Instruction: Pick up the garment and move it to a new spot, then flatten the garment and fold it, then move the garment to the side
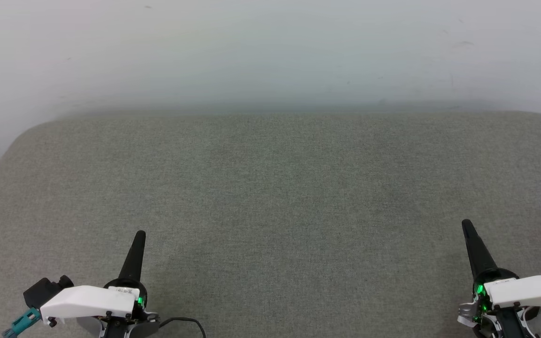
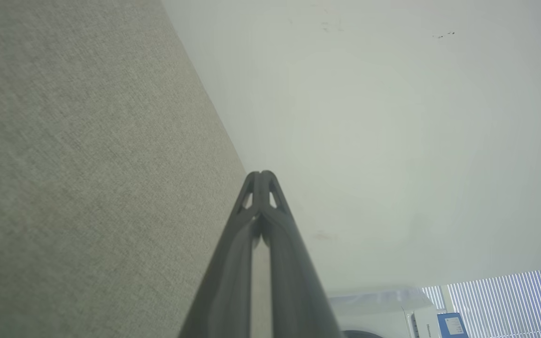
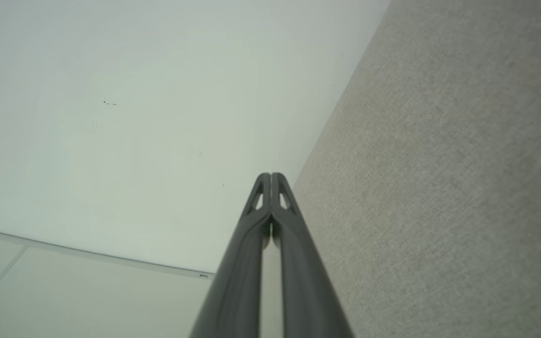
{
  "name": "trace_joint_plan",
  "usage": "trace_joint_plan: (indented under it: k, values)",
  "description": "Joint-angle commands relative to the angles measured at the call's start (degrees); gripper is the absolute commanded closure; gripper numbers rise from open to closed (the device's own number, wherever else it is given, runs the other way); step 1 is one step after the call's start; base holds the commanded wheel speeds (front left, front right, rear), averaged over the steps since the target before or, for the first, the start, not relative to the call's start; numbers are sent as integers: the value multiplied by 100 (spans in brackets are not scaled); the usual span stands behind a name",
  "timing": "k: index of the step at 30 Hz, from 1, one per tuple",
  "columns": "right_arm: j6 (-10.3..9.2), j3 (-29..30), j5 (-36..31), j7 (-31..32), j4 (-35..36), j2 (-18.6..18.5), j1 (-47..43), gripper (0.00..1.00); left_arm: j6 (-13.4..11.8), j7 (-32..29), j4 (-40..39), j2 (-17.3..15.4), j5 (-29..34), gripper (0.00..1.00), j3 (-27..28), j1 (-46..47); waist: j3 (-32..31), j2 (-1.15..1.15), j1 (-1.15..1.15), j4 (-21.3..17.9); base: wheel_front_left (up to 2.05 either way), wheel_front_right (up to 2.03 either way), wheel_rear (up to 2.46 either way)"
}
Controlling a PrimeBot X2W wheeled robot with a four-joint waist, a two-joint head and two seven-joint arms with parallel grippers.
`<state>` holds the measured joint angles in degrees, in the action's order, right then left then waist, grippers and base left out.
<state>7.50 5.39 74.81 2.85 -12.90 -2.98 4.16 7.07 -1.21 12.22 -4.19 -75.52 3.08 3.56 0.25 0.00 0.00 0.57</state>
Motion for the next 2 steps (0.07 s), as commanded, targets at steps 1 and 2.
trace_joint_plan:
  k: [1, 2]
  values:
    - [-1, 23, 140, 26, 15, 12, 116, 100, 36, -36, -5, 13, -131, 100, 36, 112, 0, 0, 0, -2, 0, 0, 0]
    - [-1, 26, 189, 39, 11, 13, 122, 100, 37, -53, -2, 14, -179, 100, 44, 118, 0, 0, 0, -4, 0, 0, 0]
